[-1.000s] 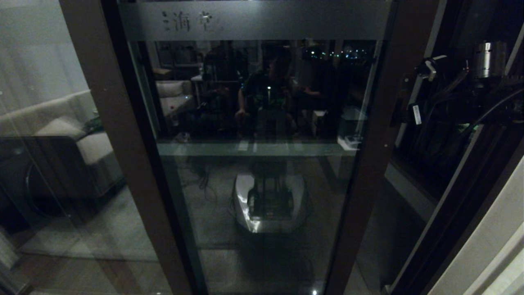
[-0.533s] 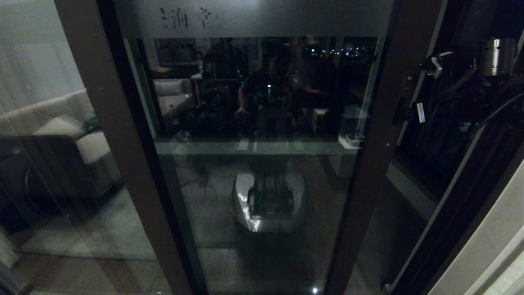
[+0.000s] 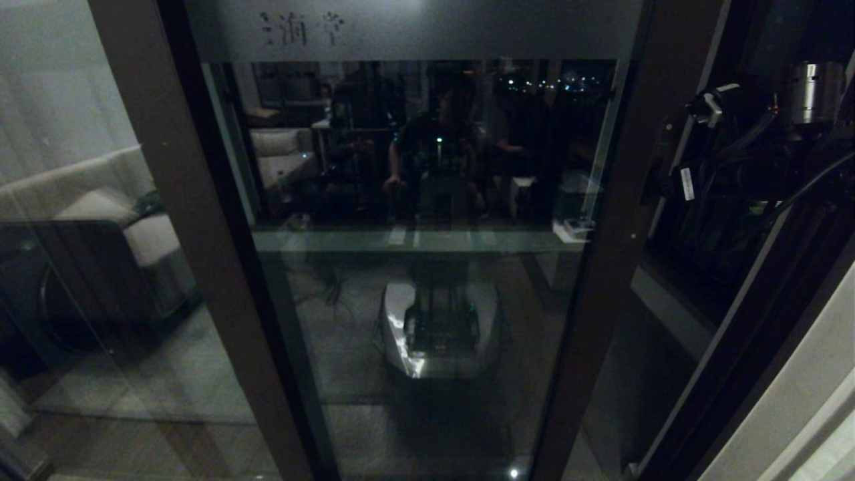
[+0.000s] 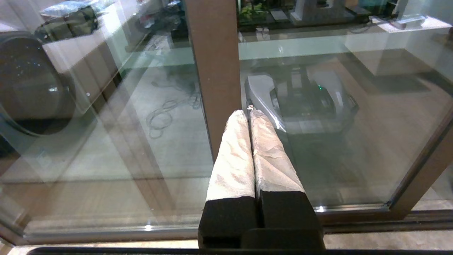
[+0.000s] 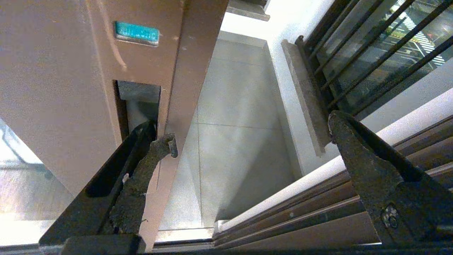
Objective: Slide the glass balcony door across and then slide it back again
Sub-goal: Close the slid door
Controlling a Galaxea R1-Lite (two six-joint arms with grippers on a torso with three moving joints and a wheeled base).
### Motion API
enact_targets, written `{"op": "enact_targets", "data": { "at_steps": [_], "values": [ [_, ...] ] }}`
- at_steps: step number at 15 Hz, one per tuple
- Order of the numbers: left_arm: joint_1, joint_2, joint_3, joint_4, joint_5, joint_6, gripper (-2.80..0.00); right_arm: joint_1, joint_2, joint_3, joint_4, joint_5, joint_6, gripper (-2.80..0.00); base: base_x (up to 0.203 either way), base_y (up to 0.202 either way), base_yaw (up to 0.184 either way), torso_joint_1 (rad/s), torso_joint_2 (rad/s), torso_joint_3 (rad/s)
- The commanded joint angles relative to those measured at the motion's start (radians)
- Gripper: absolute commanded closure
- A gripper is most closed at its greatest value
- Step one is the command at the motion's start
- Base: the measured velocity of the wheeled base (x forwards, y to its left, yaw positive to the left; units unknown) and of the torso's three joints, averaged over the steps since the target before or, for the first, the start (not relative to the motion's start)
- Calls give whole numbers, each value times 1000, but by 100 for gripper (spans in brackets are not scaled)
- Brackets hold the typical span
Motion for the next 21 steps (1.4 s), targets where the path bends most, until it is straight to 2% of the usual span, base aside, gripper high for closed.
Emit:
{"op": "enact_targets", "data": {
  "at_steps": [1,21],
  "values": [
    [0,0,2,0,0,1,0,-2,7,-3,4,-1,-3,-280,0,0,0,0,0,0],
    [0,0,1,0,0,1,0,-51,16,-6,4,0,-6,-280,0,0,0,0,0,0]
  ]
}}
